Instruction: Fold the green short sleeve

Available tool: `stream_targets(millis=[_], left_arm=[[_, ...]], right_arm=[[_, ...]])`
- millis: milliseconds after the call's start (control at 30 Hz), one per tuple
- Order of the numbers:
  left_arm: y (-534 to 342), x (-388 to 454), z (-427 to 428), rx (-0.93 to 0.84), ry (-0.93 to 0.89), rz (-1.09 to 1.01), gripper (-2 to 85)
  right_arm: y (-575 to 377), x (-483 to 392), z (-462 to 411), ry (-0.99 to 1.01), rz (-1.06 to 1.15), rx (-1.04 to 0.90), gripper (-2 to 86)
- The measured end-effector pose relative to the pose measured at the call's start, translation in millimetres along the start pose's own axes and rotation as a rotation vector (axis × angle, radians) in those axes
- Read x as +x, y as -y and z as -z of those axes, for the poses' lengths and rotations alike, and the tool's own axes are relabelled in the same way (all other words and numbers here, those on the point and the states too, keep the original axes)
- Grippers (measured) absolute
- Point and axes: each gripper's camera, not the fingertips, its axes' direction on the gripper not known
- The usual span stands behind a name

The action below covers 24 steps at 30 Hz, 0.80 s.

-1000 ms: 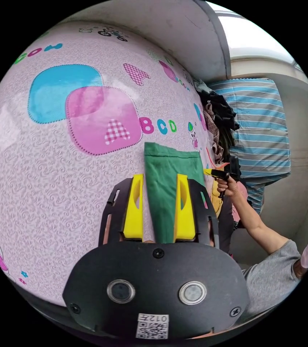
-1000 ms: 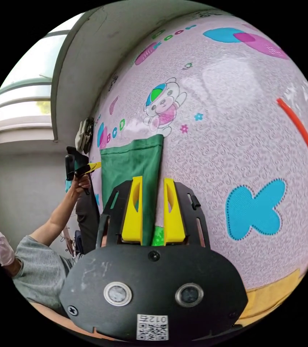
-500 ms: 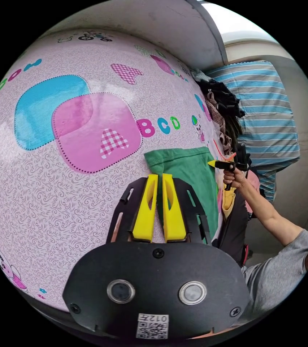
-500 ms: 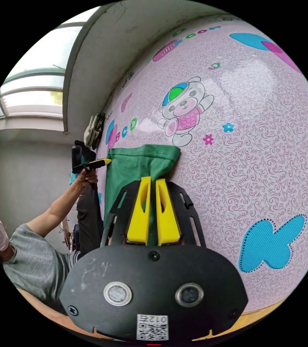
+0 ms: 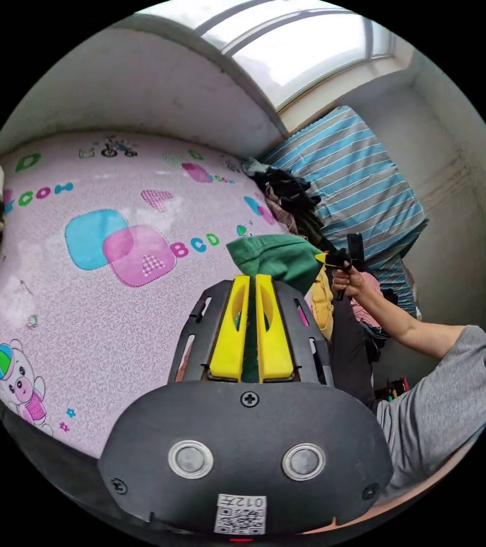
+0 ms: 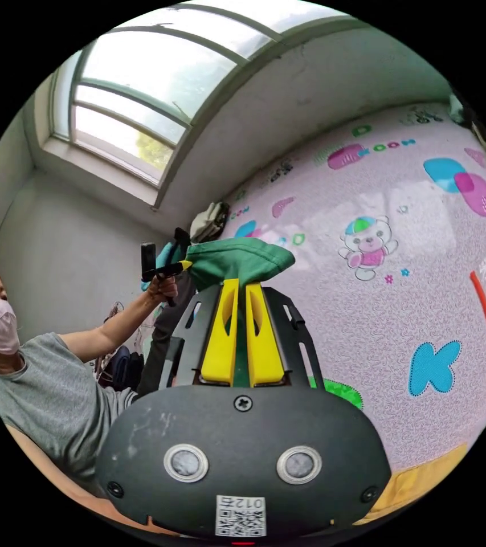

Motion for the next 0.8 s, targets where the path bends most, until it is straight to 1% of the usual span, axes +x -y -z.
stream_targets(millis=[200, 400, 500, 567, 600, 667, 800], left_arm=[[-90.3, 73.4, 113.2, 0.201, 0.067, -0.112, 0.4], [-196.3, 148.2, 239.8, 0.38, 0.237, -0.195, 1.5], [-258.4, 185.5, 302.8, 0.444, 0.355, -0.204, 3.7], [-298.9, 207.1, 337.5, 0.467, 0.433, -0.19, 4.4], [-327.7, 221.7, 358.6, 0.481, 0.49, -0.183, 3.7], [-372.1, 242.5, 386.2, 0.502, 0.571, -0.171, 2.1], [-482.0, 283.6, 436.7, 0.561, 0.746, -0.066, 0.7]], right_arm=[[-5.9, -88.4, -19.2, 0.049, 0.197, 0.078, -0.7], [4.3, -192.7, -79.5, 0.136, 0.417, 0.107, -0.7], [9.0, -241.0, -126.1, 0.215, 0.505, 0.095, -0.7], [10.5, -277.6, -172.7, 0.288, 0.568, 0.064, -0.7], [10.4, -286.3, -185.6, 0.304, 0.582, 0.053, -0.7], [7.2, -318.4, -242.2, 0.36, 0.624, -0.006, -0.7], [-7.0, -360.5, -334.9, 0.448, 0.657, -0.114, -0.7]])
